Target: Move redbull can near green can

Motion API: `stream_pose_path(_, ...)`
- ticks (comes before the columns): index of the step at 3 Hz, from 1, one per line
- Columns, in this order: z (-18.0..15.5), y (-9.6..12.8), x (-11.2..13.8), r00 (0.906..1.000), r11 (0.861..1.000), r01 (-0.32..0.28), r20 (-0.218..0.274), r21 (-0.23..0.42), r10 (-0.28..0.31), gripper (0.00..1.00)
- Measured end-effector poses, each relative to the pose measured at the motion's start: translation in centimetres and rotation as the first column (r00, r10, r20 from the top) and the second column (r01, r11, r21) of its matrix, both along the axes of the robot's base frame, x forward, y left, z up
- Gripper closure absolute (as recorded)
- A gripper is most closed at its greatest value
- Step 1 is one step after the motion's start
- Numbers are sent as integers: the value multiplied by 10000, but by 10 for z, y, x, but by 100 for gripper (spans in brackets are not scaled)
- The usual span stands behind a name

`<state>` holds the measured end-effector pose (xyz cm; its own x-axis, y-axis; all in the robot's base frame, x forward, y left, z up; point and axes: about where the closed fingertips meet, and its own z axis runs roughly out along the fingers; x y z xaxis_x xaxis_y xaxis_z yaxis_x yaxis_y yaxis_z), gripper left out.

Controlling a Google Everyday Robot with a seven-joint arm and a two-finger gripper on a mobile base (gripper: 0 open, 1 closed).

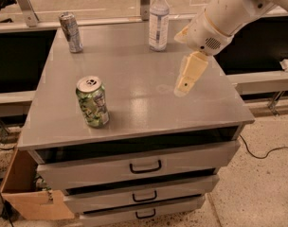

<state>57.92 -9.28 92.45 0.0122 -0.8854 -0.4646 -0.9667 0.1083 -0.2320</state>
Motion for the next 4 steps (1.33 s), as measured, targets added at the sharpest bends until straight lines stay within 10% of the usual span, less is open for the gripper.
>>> stream_pose_path(1,1,5,4,9998,9997,-179,96,134,178,0)
stream_pose_path(4,-8,140,123,9924,9666,-1060,865,2334,880,0)
